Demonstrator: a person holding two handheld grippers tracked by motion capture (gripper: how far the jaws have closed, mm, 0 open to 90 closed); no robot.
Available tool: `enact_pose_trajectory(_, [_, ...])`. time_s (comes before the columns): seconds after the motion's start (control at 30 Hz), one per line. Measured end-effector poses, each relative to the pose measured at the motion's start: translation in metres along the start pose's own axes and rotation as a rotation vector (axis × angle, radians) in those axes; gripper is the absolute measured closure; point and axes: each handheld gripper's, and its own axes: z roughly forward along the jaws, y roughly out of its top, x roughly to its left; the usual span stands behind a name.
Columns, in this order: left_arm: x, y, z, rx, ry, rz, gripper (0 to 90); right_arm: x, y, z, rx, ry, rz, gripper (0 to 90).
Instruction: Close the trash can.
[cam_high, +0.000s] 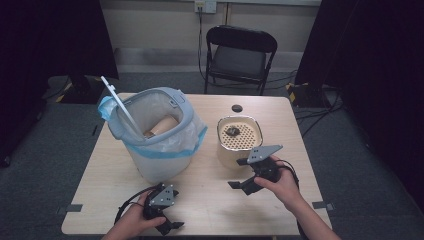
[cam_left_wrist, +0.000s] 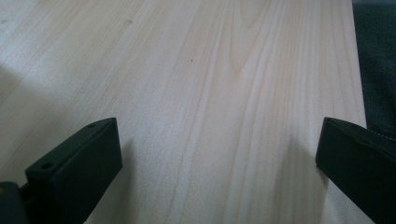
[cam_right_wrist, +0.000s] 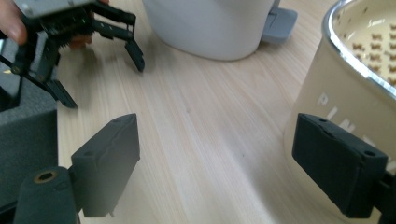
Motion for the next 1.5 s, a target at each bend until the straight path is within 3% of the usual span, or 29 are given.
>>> enact_pose_trajectory(0.53, [0.000, 0.000, 0.000, -0.001, -0.001, 0.001, 0.0, -0.003, -0.040, 0.018, 0.048, -0.005, 0.017, 14.5])
enact_pose_trajectory(0.83, [0.000, 0.000, 0.000, 0.000, -0.001, 0.000, 0.0, -0.004, -0.065, 0.034, 0.082, -0.043, 0.015, 14.6])
enact_pose_trajectory(1.13, [0.000, 0.000, 0.000, -0.002, -0.003, 0.002, 0.0, -0.004, -0.077, 0.045, 0.115, -0.068, 0.000, 14.2])
enact_pose_trajectory(1.17, [0.000, 0.000, 0.000, -0.004, -0.006, 0.000, 0.0, -0.003, -0.078, 0.045, 0.107, -0.073, -0.018, 14.2])
enact_pose_trajectory(1.33, [0.001, 0.000, 0.000, -0.003, -0.006, 0.003, 0.0, -0.003, -0.083, 0.044, 0.072, -0.073, -0.013, 13.7])
enact_pose_trajectory(1.5, [0.001, 0.000, -0.002, 0.022, -0.005, 0.005, 0.0, -0.002, -0.085, 0.042, 0.075, -0.081, -0.012, 13.6])
